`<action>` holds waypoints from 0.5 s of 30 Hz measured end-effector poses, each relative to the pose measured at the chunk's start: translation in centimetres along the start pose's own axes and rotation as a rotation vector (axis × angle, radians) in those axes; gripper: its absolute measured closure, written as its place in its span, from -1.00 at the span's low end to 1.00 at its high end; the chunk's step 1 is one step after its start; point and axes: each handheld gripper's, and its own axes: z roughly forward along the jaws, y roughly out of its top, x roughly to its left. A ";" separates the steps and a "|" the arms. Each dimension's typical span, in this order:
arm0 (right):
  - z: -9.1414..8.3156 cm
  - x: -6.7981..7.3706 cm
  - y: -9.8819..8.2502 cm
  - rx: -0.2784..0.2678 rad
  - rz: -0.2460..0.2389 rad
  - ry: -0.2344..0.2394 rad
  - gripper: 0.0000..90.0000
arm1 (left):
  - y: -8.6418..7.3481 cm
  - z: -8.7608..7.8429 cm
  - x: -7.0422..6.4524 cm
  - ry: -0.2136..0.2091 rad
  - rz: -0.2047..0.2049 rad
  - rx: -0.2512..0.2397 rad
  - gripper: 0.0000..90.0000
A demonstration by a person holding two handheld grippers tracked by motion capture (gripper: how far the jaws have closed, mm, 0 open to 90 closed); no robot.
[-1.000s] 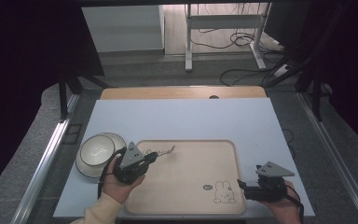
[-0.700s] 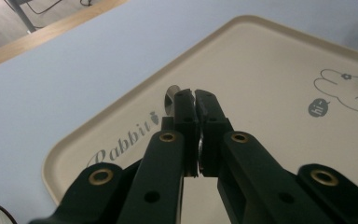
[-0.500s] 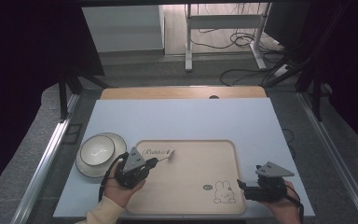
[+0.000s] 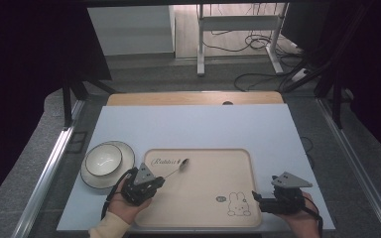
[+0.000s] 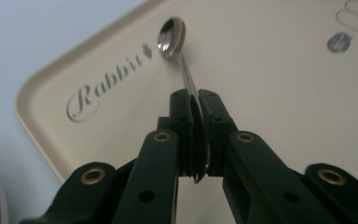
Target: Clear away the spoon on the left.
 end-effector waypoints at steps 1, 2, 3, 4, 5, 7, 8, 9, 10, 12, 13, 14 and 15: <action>0.0 0.0 0.0 0.001 0.000 0.001 -0.69 | -0.1 0.2 0.0 -0.005 -0.003 0.015 0.88; 0.0 0.0 0.0 0.002 0.000 0.001 -0.69 | -0.2 0.4 0.1 -0.011 -0.010 0.028 0.87; 0.0 0.0 0.0 0.005 0.000 0.002 -0.69 | -0.3 0.5 0.2 -0.017 -0.014 0.042 0.86; 0.0 0.0 0.0 0.005 0.000 0.002 -0.69 | -0.4 0.7 0.3 -0.028 -0.022 0.060 0.86; 0.0 0.0 0.0 0.006 0.000 0.002 -0.70 | -0.5 0.9 0.3 -0.034 -0.025 0.069 0.84; 0.0 0.0 0.0 0.006 0.000 0.003 -0.69 | -0.7 1.4 0.4 -0.053 -0.036 0.095 0.82; 0.0 0.0 0.0 0.006 0.000 0.003 -0.69 | -0.7 1.4 0.4 -0.053 -0.036 0.095 0.81; 0.0 0.0 0.0 0.006 0.000 0.003 -0.69 | -0.8 1.4 0.4 -0.057 -0.037 0.102 0.81; 0.0 0.0 0.0 0.007 0.000 0.003 -0.70 | -0.8 1.5 0.4 -0.063 -0.039 0.107 0.79; 0.1 0.0 0.0 0.009 -0.002 0.002 -0.69 | -0.8 1.7 0.4 -0.071 -0.044 0.119 0.70; 0.1 0.0 0.0 0.007 -0.002 0.002 -0.69 | -0.8 1.8 0.4 -0.084 -0.049 0.131 0.60; 0.1 0.0 0.0 0.007 -0.002 0.002 -0.69 | -0.8 1.8 0.4 -0.084 -0.049 0.131 0.44; 0.1 0.0 0.0 0.008 -0.003 0.002 -0.69 | -0.8 1.9 0.4 -0.088 -0.052 0.132 0.44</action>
